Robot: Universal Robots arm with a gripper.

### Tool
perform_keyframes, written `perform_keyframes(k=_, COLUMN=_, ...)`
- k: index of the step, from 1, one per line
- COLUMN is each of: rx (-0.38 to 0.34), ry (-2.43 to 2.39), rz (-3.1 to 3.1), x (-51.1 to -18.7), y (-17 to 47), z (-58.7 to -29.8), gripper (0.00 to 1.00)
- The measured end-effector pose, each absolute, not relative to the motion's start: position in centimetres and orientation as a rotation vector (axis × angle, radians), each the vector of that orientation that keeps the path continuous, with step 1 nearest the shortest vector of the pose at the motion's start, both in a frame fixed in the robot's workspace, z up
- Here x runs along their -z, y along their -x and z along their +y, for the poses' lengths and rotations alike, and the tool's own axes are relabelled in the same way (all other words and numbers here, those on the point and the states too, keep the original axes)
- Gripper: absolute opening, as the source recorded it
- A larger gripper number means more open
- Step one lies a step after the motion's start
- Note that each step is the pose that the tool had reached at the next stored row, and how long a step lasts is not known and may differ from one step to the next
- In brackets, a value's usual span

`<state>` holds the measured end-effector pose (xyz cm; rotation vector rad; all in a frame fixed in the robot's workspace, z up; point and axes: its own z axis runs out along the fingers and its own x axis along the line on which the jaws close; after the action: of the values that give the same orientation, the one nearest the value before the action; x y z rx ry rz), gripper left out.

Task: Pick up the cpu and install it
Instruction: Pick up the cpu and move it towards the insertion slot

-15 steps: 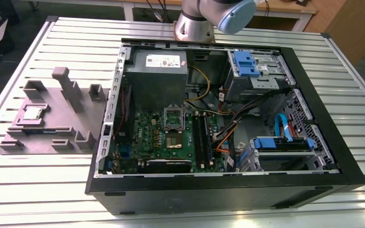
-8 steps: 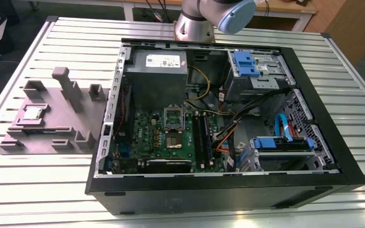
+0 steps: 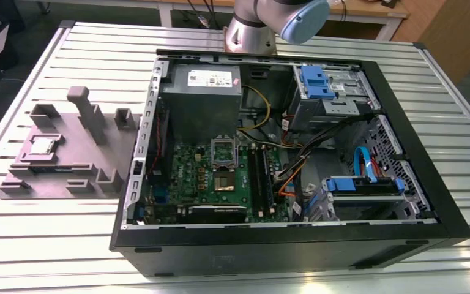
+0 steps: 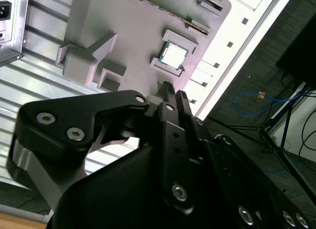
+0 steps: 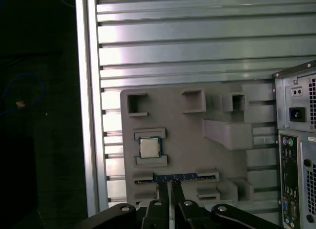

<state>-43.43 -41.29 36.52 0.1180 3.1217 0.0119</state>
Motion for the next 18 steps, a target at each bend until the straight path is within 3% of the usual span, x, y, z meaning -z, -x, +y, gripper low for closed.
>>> perform_keyframes(k=1, rx=-0.012, ry=-0.118, rz=3.122, x=-36.52, y=43.43, z=-41.29, gripper=0.16)
perform_keyframes(k=3, rx=-0.012, ry=-0.118, rz=3.122, x=-36.52, y=43.43, z=-41.29, gripper=0.29)
perform_keyframes(k=4, rx=-0.012, ry=-0.118, rz=3.122, x=-36.52, y=43.43, z=-41.29, gripper=0.29)
perform_keyframes(k=10, rx=-0.012, ry=-0.118, rz=3.122, x=-36.52, y=43.44, z=-41.29, gripper=0.58)
perform_keyframes(k=12, rx=-0.012, ry=-0.118, rz=3.122, x=-36.52, y=43.44, z=-41.29, gripper=0.58)
perform_keyframes(k=13, rx=-0.012, ry=-0.118, rz=3.122, x=-36.52, y=43.44, z=-41.29, gripper=0.65)
perform_keyframes(k=18, rx=-0.012, ry=-0.105, rz=3.122, x=-36.5, y=43.46, z=-41.29, gripper=0.65)
